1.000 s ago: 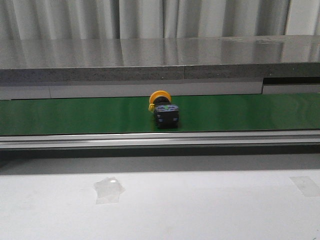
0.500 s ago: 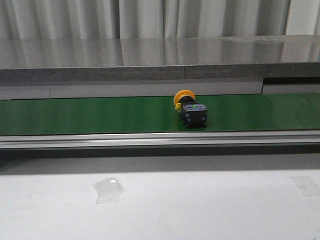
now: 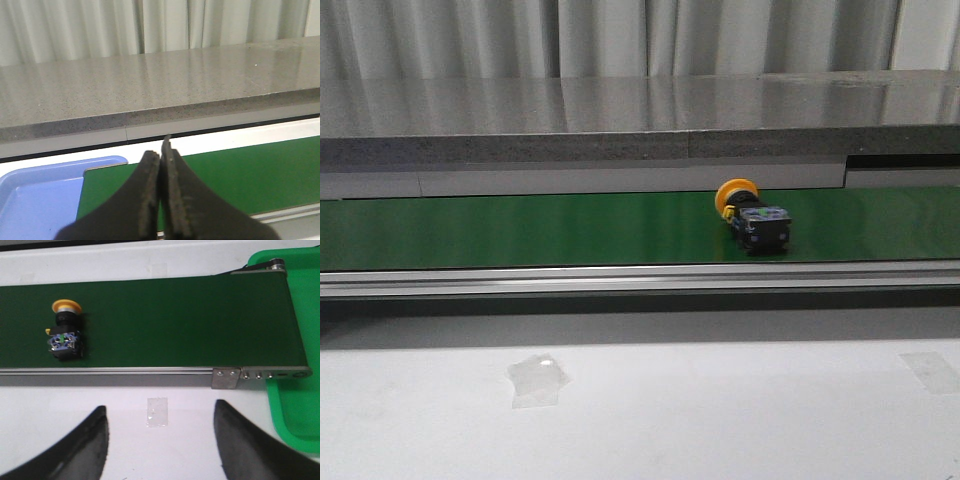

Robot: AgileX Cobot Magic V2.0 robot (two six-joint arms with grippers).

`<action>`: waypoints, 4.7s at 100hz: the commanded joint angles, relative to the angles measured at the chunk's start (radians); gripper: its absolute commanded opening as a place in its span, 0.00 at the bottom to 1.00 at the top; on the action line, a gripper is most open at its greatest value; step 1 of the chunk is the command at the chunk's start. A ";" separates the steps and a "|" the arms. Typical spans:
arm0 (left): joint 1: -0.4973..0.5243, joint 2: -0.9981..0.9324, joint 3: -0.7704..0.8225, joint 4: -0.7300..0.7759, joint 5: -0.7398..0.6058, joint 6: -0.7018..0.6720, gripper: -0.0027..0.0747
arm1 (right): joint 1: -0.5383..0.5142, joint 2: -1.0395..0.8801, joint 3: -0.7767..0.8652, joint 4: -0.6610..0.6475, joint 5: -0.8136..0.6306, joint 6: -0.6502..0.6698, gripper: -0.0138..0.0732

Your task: Move button from left to right

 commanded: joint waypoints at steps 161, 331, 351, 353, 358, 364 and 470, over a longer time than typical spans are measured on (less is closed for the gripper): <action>-0.007 0.008 -0.028 -0.020 -0.073 -0.011 0.01 | 0.084 0.888 -0.379 -0.072 -0.103 -0.222 0.72; -0.007 0.008 -0.028 -0.020 -0.073 -0.011 0.01 | -0.458 1.022 -0.648 -0.161 -0.063 -0.318 0.35; -0.007 0.008 -0.028 -0.020 -0.073 -0.011 0.01 | -0.458 1.091 -0.648 -0.161 -0.075 -0.328 0.35; -0.007 0.008 -0.028 -0.020 -0.073 -0.011 0.01 | -0.458 1.094 -0.648 -0.161 -0.075 -0.328 0.35; -0.007 0.008 -0.028 -0.020 -0.073 -0.011 0.01 | -0.458 1.108 -0.648 -0.159 -0.076 -0.328 0.35; -0.007 0.008 -0.028 -0.020 -0.073 -0.011 0.01 | -0.458 1.120 -0.648 -0.153 -0.079 -0.328 0.35; -0.007 0.008 -0.028 -0.020 -0.073 -0.011 0.01 | -0.460 1.094 -0.710 -0.154 -0.027 -0.304 0.71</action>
